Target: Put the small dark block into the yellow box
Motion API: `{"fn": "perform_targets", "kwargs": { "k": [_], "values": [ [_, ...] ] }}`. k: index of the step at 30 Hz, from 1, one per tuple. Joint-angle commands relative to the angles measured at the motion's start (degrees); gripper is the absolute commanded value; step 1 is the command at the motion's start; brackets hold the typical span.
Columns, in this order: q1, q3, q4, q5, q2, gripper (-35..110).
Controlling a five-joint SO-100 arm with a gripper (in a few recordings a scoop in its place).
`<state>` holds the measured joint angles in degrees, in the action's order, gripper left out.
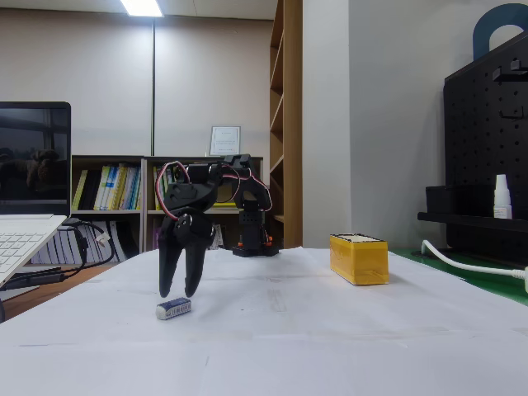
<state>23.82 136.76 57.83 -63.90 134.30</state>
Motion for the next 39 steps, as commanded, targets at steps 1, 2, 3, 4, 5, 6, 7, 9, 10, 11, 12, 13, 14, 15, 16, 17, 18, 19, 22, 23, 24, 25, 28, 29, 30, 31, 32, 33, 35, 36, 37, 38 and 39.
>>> {"fn": "perform_targets", "kwargs": {
  "k": [1,2,3,4,5,6,7,9,10,11,12,13,14,15,16,17,18,19,22,23,24,25,28,29,30,31,32,33,35,36,37,38,39],
  "values": [
    [0.88,5.80,-0.88,-1.58,-0.53,22],
    [0.79,5.80,-0.88,-1.58,-0.35,22],
    [0.62,5.89,-0.88,-1.58,-0.18,22],
    [0.44,6.06,-0.88,-1.58,0.00,22],
    [0.18,6.15,-0.88,-1.76,0.18,22],
    [0.09,6.33,-1.05,-1.85,0.44,22],
    [-0.09,6.42,-1.41,-1.93,0.70,22],
    [-0.35,6.77,-1.67,-2.20,1.14,22],
    [-0.44,6.77,-1.85,-2.29,1.23,22],
    [-0.44,6.86,-1.93,-2.37,1.49,22],
    [-0.44,7.03,-1.93,-2.37,1.85,21],
    [-0.53,7.29,-1.93,-2.46,2.20,21],
    [-0.53,7.47,-1.93,-2.46,2.46,20],
    [-0.53,7.65,-1.93,-2.46,2.55,19],
    [-0.62,7.82,-1.93,-2.46,2.72,17],
    [-0.62,7.91,-1.93,-2.46,2.81,15],
    [-0.62,7.91,-1.93,-2.46,2.81,15],
    [-0.70,7.91,-1.93,-2.55,2.81,15],
    [-0.79,7.82,-1.93,-2.64,2.81,10],
    [-0.88,7.73,-1.93,-2.64,2.81,10],
    [-0.97,7.65,-1.93,-2.55,2.81,8],
    [-0.97,7.65,-1.93,-2.37,2.72,5],
    [-1.05,7.65,-1.93,-2.29,2.55,0],
    [-1.05,7.65,-1.93,-2.29,2.46,0],
    [-1.14,7.65,-1.93,-2.20,2.46,0],
    [-1.14,7.65,-1.93,-2.20,2.37,0],
    [-1.14,7.65,-1.93,-2.02,2.37,0],
    [-1.14,7.73,-1.93,-1.85,2.20,0],
    [-1.14,7.82,-1.93,-1.58,1.93,0],
    [-1.14,8.00,-2.02,-1.23,1.76,0],
    [-1.14,8.09,-2.02,-1.14,1.49,0],
    [-1.23,8.26,-2.02,-0.97,1.05,0],
    [-1.32,8.35,-2.02,-0.53,0.44,0]
  ]
}}
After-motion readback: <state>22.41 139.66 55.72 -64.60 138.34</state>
